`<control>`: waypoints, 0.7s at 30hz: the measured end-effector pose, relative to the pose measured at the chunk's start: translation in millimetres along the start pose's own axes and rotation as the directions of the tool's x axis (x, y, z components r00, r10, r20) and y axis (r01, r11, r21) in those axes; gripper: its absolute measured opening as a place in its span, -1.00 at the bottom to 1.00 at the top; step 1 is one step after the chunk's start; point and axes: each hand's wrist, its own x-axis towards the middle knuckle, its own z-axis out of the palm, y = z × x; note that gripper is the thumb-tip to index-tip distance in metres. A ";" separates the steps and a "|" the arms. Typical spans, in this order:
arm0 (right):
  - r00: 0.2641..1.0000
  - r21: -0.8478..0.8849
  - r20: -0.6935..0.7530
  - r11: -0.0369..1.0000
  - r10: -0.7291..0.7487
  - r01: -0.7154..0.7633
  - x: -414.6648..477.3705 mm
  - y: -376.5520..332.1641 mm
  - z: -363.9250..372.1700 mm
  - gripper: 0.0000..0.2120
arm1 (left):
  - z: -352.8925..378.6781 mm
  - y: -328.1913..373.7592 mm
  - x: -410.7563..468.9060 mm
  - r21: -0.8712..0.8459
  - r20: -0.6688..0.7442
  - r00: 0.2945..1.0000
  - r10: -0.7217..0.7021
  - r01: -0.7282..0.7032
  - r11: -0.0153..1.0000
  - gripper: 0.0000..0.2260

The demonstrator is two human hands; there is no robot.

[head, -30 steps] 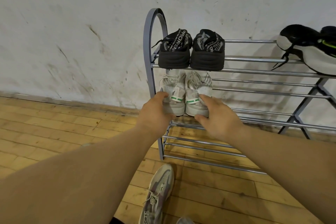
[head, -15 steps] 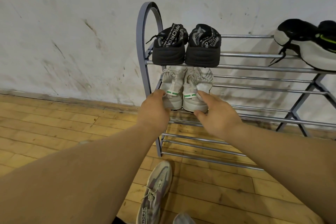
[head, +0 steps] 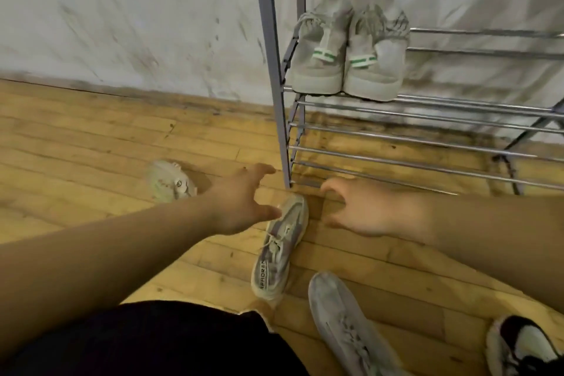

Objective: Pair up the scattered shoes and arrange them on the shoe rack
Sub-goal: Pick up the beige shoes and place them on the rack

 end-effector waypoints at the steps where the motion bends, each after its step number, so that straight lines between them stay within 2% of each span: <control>1: 0.999 0.083 0.030 0.996 0.020 -0.023 13.1 1.6 18.3 -0.42 | 18.1 -15.5 4.5 -0.033 0.048 0.998 -0.047 0.049 0.998 -0.21; 4: 0.988 0.387 0.138 0.915 0.068 -0.117 51.2 8.0 78.7 -0.42 | 75.4 -56.7 17.1 -0.132 0.192 0.970 -0.151 0.178 0.975 -0.17; 8: 0.962 0.567 0.256 0.791 0.096 -0.230 92.9 5.0 144.1 -0.36 | 135.1 -86.3 24.9 -0.297 0.288 0.934 -0.212 0.297 0.908 -0.24; 11: 0.938 0.687 0.275 0.640 0.209 -0.344 112.7 -1.0 177.1 -0.35 | 161.5 -92.9 21.5 -0.447 0.333 0.914 -0.231 0.369 0.815 -0.32; 13: 0.931 0.762 0.266 0.538 0.249 -0.361 121.9 -4.9 190.1 -0.37 | 169.6 -101.4 21.0 -0.509 0.315 0.917 -0.246 0.382 0.772 -0.33; 15: 0.932 0.805 0.247 0.480 0.266 -0.350 124.1 -11.6 189.3 -0.39 | 167.7 -112.3 19.6 -0.576 0.273 0.927 -0.258 0.372 0.728 -0.36; 18: 0.951 0.864 0.226 0.408 0.211 -0.295 122.2 -28.1 172.6 -0.42 | 148.2 -124.9 9.8 -0.710 0.222 0.929 -0.298 0.363 0.603 -0.45; 21: 0.971 0.869 0.206 0.434 0.124 -0.240 113.7 -65.5 135.7 -0.47 | 117.1 -128.8 -17.6 -0.831 0.110 0.950 -0.291 0.248 0.497 -0.47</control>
